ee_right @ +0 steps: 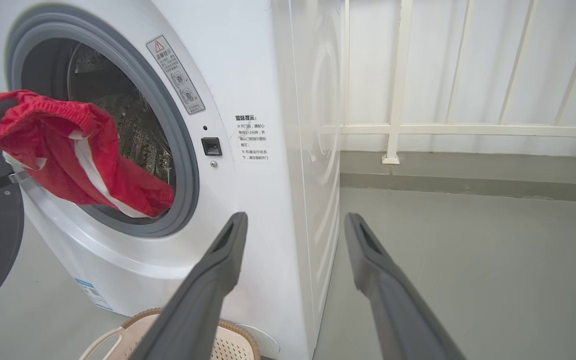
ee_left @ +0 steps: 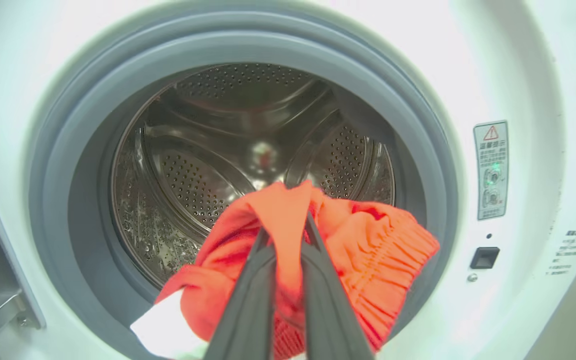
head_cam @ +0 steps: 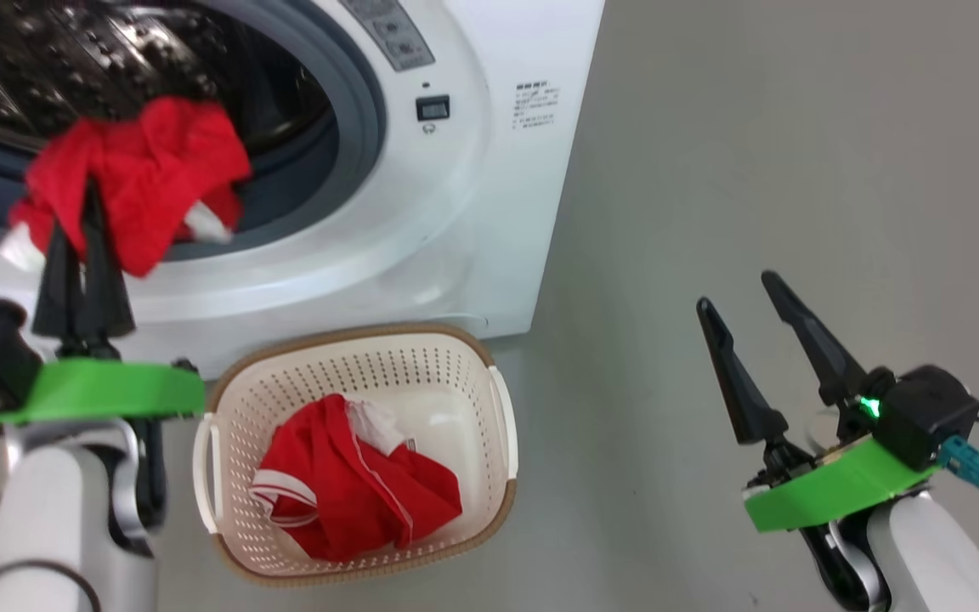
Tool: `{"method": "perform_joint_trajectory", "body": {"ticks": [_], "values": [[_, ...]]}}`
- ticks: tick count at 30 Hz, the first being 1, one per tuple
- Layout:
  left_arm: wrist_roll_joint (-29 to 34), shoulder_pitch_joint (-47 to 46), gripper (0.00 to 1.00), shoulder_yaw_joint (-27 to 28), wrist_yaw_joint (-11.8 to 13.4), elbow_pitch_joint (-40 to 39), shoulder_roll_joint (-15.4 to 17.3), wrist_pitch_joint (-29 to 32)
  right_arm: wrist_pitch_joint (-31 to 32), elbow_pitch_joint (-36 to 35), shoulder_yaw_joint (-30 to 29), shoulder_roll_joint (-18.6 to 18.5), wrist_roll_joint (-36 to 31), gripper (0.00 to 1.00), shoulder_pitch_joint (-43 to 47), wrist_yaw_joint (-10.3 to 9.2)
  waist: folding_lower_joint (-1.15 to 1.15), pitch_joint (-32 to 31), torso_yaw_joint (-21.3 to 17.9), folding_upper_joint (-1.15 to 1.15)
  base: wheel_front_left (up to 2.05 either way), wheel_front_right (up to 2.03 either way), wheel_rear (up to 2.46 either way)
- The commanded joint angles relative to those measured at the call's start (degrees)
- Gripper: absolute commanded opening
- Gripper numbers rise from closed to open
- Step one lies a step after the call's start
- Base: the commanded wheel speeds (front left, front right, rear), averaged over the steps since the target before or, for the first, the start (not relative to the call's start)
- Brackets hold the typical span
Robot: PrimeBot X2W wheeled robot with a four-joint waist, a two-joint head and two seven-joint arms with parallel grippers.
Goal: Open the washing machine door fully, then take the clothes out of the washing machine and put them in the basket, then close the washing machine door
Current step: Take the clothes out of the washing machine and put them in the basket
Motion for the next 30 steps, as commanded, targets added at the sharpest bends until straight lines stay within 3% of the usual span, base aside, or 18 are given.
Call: {"method": "perform_joint_trajectory", "body": {"ticks": [1, 17, 23, 30], "values": [[0.74, 1.37, 0.00, 1.89, -0.06, -2.99, 1.21, -0.43, -0.37, -1.00, 0.52, -0.15, 0.28, 1.00, 1.33, 0.19, 0.00, -2.45, 0.72, 0.00, 0.00, 0.00, 0.00], [0.62, 16.12, 0.00, -1.12, 1.94, -17.41, -2.06, 1.80, -0.37, -0.75, 0.70, 0.49, -0.03, 1.00, 5.19, 0.19, 0.00, -7.68, 1.05, 0.00, 0.00, 0.00, 0.00], [-2.06, 18.44, 0.00, -1.73, 2.28, -15.67, -2.67, 2.19, -0.37, -1.29, 0.68, -0.14, 0.05, 1.00, 4.71, 0.19, 0.00, -6.03, 0.43, 0.00, 0.00, 0.00, 0.00], [-4.74, 16.31, 0.00, -3.25, 1.74, -6.01, -3.06, 2.24, -0.37, -1.27, 0.57, -0.29, 0.62, 1.00, 3.71, 0.19, 0.00, -2.78, -0.18, 0.00, 0.00, 0.00, 0.00]]}}
